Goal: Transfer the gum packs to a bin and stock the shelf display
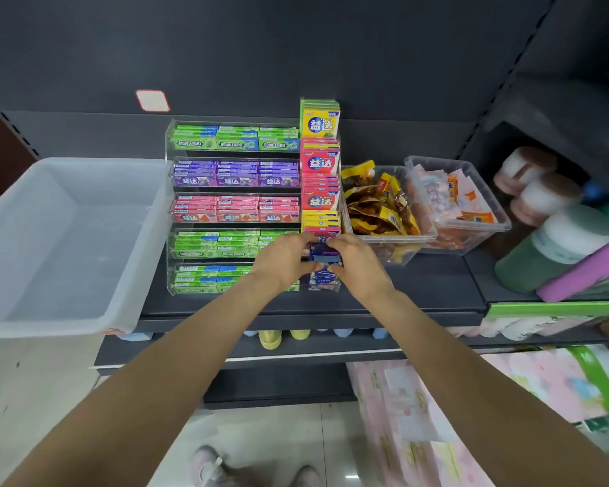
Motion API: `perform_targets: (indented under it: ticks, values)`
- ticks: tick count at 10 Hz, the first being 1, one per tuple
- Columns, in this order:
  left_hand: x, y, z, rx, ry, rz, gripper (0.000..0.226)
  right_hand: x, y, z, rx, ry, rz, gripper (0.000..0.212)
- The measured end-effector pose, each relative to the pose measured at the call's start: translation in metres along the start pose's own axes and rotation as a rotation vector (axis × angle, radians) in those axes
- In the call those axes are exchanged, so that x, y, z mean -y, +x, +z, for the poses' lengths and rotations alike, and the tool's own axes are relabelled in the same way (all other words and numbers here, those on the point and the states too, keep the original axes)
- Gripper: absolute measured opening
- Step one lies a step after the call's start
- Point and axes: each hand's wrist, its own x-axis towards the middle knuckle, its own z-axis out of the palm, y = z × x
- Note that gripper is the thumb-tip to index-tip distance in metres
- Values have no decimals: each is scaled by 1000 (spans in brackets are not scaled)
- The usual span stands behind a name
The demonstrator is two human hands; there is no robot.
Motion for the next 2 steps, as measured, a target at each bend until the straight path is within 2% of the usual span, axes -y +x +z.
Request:
perform_targets:
  ticks: [2]
  values:
    - [-11, -9, -17, -71, 226, 21, 31, 6, -7, -14, -8, 23, -16, 48]
